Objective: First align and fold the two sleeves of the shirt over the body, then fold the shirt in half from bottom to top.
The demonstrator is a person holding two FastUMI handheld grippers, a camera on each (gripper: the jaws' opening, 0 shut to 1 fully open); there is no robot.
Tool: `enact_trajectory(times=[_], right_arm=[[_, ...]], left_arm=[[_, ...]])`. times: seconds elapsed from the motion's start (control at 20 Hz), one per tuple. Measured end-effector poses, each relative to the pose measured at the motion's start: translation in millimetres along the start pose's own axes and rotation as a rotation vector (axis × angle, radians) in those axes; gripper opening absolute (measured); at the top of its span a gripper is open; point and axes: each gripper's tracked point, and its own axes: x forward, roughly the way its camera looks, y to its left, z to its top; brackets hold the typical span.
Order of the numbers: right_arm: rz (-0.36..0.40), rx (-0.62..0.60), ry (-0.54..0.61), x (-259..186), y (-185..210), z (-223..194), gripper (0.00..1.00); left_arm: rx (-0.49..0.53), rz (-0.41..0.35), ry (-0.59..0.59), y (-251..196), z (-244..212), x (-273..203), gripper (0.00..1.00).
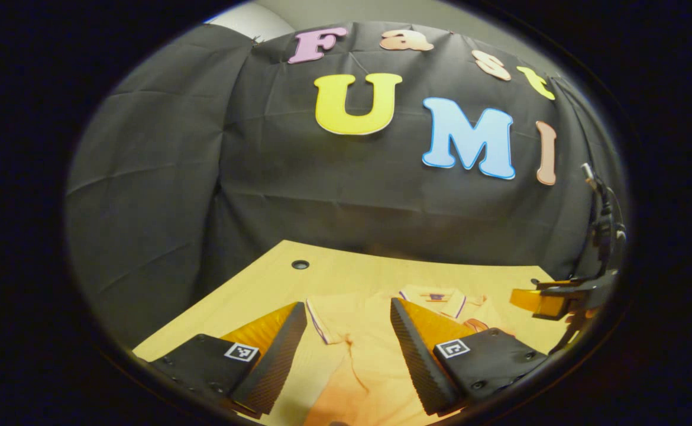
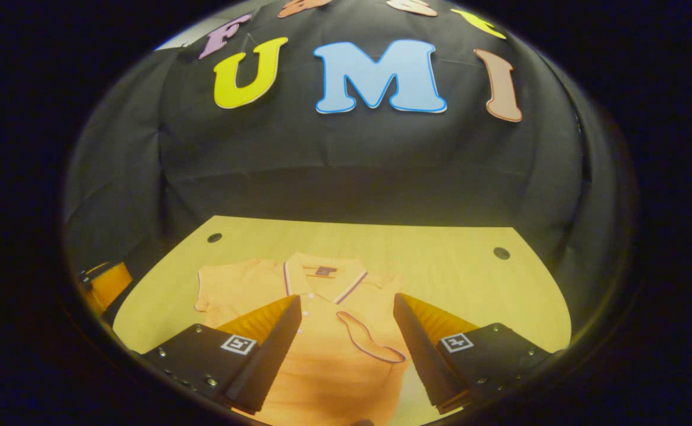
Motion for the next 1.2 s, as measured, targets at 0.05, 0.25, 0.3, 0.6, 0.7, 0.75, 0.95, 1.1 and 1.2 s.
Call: enact_trajectory(times=[0.05,0.25,0.3,0.6,0.7,0.75,0.95,1.1,1.2], right_arm=[[-0.014,0.010,-0.012,-9.4,1.5,4.0,0.97],[-0.095,0.018,-0.056,-49.2,1.0,13.4,0.97],[-0.112,0.011,-0.062,-57.6,2.1,13.1,0.97],[-0.132,0.012,-0.089,-95.4,20.0,18.8,0.97],[-0.124,0.010,-0.087,-103.4,28.3,16.5,0.97],[-0.122,0.008,-0.076,-107.0,29.9,14.0,0.97],[-0.126,-0.014,-0.042,-122.8,28.2,4.1,0.97],[-0.135,-0.017,-0.012,-129.3,21.1,-3.8,0.97],[-0.144,-0.010,-0.003,-132.6,19.6,-6.6,0.97]], left_arm=[[0.002,-0.012,0.006,2.5,-2.5,9.5,0.93],[0.015,-0.041,0.034,14.1,-15.7,50.0,0.93],[0.020,-0.040,0.038,18.2,-19.0,59.1,0.93],[0.031,-0.025,0.073,36.8,-37.8,115.9,0.93],[0.029,-0.009,0.094,44.6,-47.0,137.2,0.93],[0.035,0.002,0.107,48.1,-53.4,147.7,0.94],[0.022,0.023,0.168,56.4,-84.2,177.9,0.94],[0.014,0.036,0.209,62.6,-105.4,192.3,0.94],[0.004,0.045,0.232,68.4,-114.9,199.3,0.94]])
